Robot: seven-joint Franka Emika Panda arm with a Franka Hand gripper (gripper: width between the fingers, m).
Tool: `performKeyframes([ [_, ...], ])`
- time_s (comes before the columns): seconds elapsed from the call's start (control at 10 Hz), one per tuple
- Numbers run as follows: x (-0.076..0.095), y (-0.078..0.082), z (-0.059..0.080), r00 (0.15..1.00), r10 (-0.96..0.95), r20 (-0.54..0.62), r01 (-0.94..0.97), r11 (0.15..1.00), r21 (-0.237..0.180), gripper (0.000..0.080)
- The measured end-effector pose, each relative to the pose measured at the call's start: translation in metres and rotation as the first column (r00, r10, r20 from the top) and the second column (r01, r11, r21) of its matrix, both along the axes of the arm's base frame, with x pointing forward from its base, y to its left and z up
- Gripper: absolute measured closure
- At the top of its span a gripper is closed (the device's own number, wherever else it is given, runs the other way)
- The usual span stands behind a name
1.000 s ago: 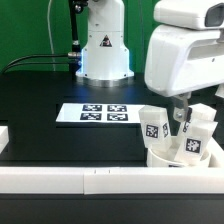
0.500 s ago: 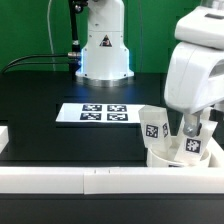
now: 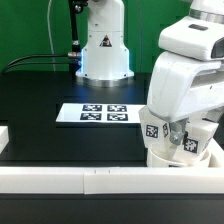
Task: Assemble stool
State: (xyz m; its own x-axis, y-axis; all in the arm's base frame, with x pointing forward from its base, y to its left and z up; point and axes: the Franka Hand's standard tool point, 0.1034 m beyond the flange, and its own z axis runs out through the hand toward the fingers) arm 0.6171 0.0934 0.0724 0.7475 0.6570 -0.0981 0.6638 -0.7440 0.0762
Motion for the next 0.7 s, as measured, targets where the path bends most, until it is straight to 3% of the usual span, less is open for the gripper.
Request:
performKeyframes([
  [0.1, 0.0, 0.0, 0.0, 0.999, -0.046, 0.005, 0.046, 0.999, -0.001, 0.0409],
  [0.2, 0.0, 0.0, 0.0, 0.992, -0.124, 0.015, 0.124, 0.992, -0.002, 0.0409],
  [0.3, 0.0, -0.001, 0.001, 0.98, -0.198, 0.025, 0.198, 0.98, -0.002, 0.0465],
  [0.5, 0.002, -0.006, 0.002, 0.937, -0.346, 0.047, 0.346, 0.938, 0.002, 0.0465],
  [0.7, 0.004, -0.012, 0.004, 0.77, -0.633, 0.077, 0.633, 0.773, 0.028, 0.0465],
])
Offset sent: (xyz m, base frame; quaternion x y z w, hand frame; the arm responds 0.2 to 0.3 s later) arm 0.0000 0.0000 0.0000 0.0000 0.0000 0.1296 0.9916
